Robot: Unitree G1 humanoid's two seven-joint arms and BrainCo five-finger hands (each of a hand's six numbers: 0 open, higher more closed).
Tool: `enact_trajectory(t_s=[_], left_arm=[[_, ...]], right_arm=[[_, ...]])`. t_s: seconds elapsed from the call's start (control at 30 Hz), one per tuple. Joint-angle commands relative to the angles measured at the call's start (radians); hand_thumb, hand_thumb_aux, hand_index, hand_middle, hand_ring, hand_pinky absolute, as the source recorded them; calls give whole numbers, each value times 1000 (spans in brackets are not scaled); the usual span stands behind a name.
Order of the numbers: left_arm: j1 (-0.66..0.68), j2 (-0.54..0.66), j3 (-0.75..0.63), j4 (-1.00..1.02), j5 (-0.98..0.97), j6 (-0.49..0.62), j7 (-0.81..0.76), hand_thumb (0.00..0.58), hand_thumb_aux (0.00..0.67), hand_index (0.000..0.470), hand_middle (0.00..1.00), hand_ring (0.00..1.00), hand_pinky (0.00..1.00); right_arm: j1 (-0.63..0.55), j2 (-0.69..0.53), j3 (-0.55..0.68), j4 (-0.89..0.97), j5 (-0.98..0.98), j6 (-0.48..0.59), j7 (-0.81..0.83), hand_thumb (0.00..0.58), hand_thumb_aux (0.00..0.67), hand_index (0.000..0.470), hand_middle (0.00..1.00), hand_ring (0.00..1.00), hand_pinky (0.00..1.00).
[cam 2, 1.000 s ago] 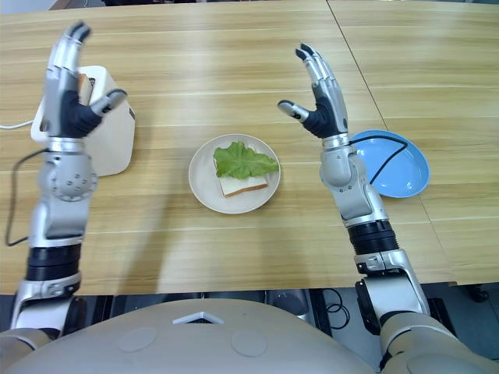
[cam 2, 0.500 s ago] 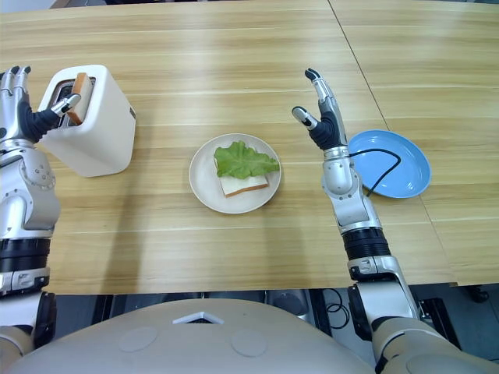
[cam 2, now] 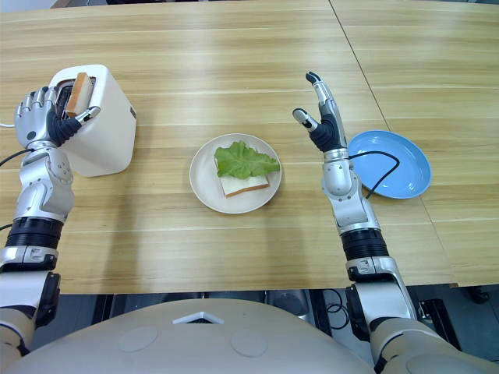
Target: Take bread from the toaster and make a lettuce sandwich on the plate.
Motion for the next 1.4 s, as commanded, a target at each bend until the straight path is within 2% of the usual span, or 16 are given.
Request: enact_trajectory(t_s=[0.03, 0.07, 0.1, 0.13, 0.57, 0.7, 0.87, 1.0, 1.13, 1.27, 1.4], left_arm=[[11, 14, 4, 2, -38, 5, 18, 357, 255, 175, 0, 0, 0], [15, 15, 10, -16, -43, 7, 29, 575, 610, 419, 0, 0, 0], [18, 17, 18, -36, -47, 4, 46, 580, 670, 460, 0, 0, 0], [22, 16, 29, -64, -50, -2, 76, 580, 670, 460, 1000, 1000, 1000], [89, 0, 104, -342, -78, -101, 254, 580, 670, 460, 1000, 1000, 1000], [130, -18, 211, -508, -147, -195, 325, 580, 670, 460, 1000, 1000, 1000], [150, -53, 311, -672, -282, -309, 306, 580, 670, 460, 1000, 1000, 1000], [131, -85, 285, -758, -425, -384, 189, 580, 670, 460, 1000, 1000, 1000], [81, -154, 151, -718, -636, -397, -29, 580, 670, 460, 1000, 1000, 1000], [60, -270, -4, -547, -830, -372, -277, 580, 670, 460, 1000, 1000, 1000], [53, -363, -96, -270, -846, -400, -390, 580, 670, 460, 1000, 1000, 1000]], right_arm=[[12, 1, -5, 11, -8, 1, 7, 0, 0, 0, 0, 0, 0], [12, 2, -3, 13, -11, 1, 6, 0, 0, 0, 0, 0, 0], [12, 3, -3, 14, -12, 2, 6, 0, 0, 0, 0, 0, 0], [11, 4, -1, 16, -14, 2, 5, 0, 0, 0, 0, 0, 0], [15, 2, -5, 32, -42, 0, -6, 0, 0, 0, 0, 0, 0], [11, 5, -5, 42, -45, -3, -9, 0, 0, 0, 0, 0, 0], [9, 10, -2, 52, -47, -6, -14, 0, 0, 0, 0, 0, 0], [6, 15, -1, 60, -47, -8, -17, 0, 0, 0, 0, 0, 0], [3, 18, -2, 66, -45, -10, -18, 0, 0, 0, 0, 0, 0], [-2, 20, -8, 81, -38, -13, -20, 0, 0, 0, 0, 0, 0], [-8, 20, -11, 99, -32, -19, -23, 0, 0, 0, 0, 0, 0]])
